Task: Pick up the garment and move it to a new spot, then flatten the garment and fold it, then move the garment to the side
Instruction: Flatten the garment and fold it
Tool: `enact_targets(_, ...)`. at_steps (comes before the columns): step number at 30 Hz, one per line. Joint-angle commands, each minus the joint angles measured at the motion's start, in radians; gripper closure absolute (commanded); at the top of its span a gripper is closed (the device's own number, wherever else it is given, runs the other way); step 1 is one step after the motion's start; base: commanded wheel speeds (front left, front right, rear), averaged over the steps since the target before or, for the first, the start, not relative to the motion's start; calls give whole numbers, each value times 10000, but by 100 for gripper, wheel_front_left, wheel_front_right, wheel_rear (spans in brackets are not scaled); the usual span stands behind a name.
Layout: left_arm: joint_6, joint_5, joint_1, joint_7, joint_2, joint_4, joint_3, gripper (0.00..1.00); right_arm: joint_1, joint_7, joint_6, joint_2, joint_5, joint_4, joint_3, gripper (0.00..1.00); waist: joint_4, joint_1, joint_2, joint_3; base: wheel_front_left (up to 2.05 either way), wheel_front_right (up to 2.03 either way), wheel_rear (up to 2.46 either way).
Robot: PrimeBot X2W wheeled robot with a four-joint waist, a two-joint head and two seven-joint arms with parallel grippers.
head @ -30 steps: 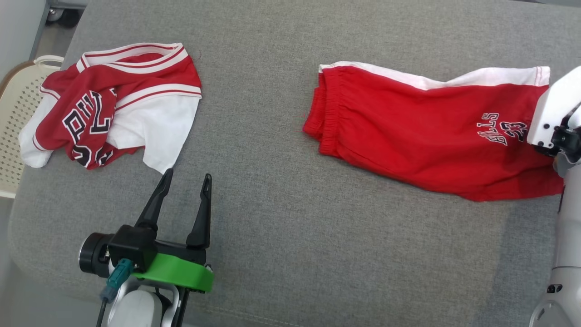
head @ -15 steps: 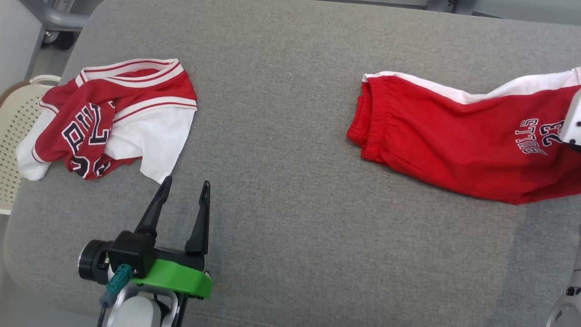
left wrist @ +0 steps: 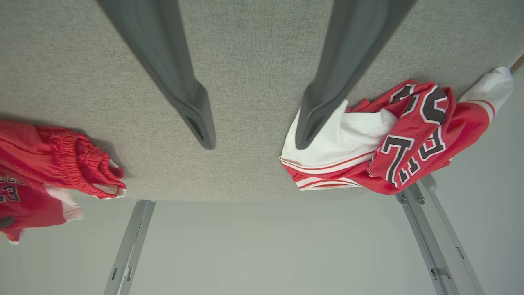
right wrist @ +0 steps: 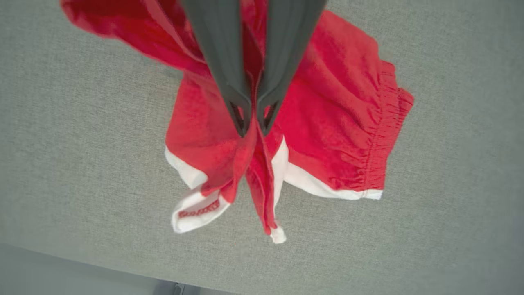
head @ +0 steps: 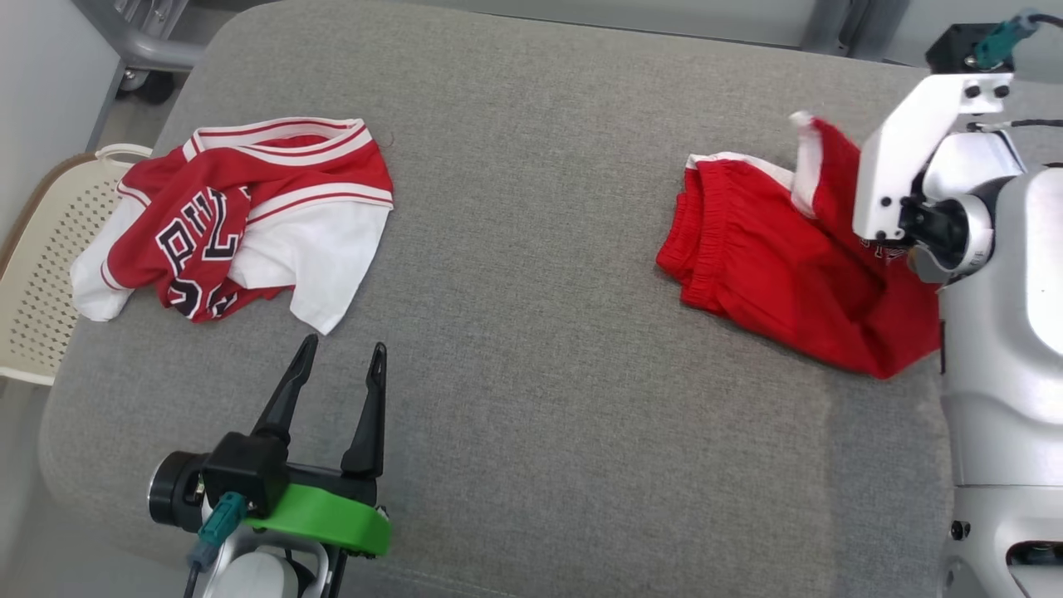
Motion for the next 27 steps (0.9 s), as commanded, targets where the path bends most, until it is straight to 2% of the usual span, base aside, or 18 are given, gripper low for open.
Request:
enact_targets(1,14,-53,66,-4,-44,1,29,0,-113,-32,-10,60,150,67,117,100,131,0,0,-50,0,0,0)
enact_targets(9,-29,-92,142,-4,-120,15,3,0,-626,-431,-10,399,597,861,740,100,600,0,0,22,0,0,0)
enact_targets(23,-78,-112,105,-4,-290,113,-2,0,-1098,-1093,-9,468,1120,2652,1489,100,1229,0,0,184,0,0,0)
enact_targets(24,-84,-109,96,-4,-304,124,0,0,-1115,-1159,-9,468,1141,2753,1530,91,1241,0,0,184,0,0,0)
enact_targets(25,-92,-103,92,-4,-322,144,7,0,-1098,-1261,-9,469,1381,2888,1607,0,1244,0,0,160,0,0,0)
enact_targets(27,-93,-97,103,-4,-332,148,35,0,-1166,-1337,-9,471,1647,2935,1717,0,1219,0,0,136,0,0,0)
